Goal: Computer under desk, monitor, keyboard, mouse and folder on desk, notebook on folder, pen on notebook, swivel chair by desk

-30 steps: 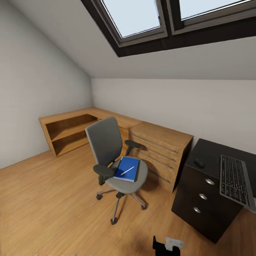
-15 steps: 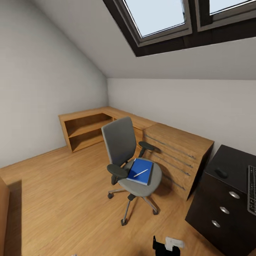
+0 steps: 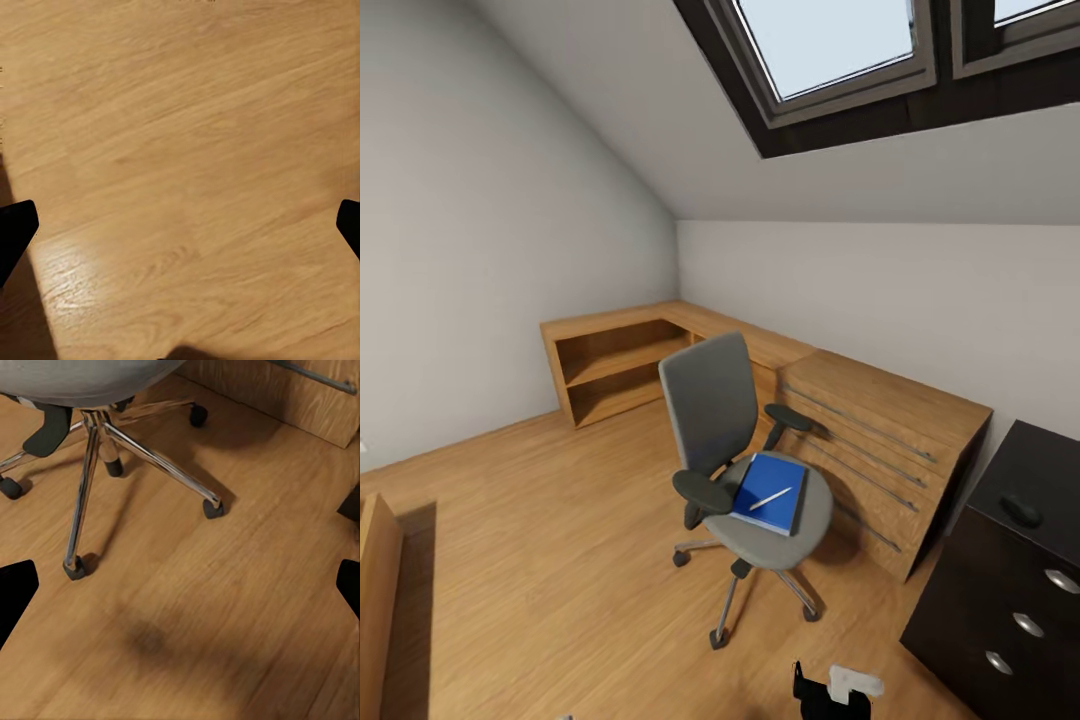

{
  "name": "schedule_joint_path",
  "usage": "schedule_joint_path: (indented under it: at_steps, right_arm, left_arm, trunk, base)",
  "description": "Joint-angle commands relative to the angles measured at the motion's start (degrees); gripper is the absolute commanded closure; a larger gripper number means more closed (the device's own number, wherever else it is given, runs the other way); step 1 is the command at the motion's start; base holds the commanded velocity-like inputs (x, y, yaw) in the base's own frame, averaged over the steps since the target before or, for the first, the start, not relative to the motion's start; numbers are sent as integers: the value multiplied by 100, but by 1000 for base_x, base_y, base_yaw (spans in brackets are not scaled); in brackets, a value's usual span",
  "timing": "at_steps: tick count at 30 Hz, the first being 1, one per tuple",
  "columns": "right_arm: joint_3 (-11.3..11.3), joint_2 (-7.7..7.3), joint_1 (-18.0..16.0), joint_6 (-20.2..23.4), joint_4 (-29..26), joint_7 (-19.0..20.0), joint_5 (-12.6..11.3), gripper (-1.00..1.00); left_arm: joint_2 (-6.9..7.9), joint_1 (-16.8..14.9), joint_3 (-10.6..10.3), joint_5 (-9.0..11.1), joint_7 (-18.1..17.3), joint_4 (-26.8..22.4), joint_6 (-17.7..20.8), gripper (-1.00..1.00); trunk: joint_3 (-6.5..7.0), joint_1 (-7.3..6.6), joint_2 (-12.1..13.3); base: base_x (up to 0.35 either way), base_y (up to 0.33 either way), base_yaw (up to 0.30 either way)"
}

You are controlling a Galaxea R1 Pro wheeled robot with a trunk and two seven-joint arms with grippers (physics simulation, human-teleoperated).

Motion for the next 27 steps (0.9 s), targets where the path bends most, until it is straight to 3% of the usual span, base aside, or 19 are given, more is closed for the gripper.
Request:
schedule_joint_path:
  at_steps: [1, 5, 11, 27]
  right_arm:
    - [59, -33, -37, -41, 34, -76, 6, -100]
    - [68, -18, -167, -32, 163, -172, 17, -100]
    - [94, -61, -70, -28, 344, -53, 32, -100]
    - [112, -70, -50, -27, 382, -6, 37, -100]
  left_arm:
    - [9, -3, 21, 56, 17, -13, -26, -100]
    - [-51, -3, 19, 54, 29, -18, -28, -100]
    - [-119, -3, -50, 52, 39, -23, -21, -100]
    - [-122, -3, -43, 60, 59, 4, -4, -100]
  trunk:
    - [-6, 0, -3]
    - [12, -22, 37]
    - [120, -154, 278]
    - [407, -506, 919]
  base:
    - [0, 0, 0]
    - [0, 0, 0]
    - [0, 0, 0]
    - [0, 0, -14]
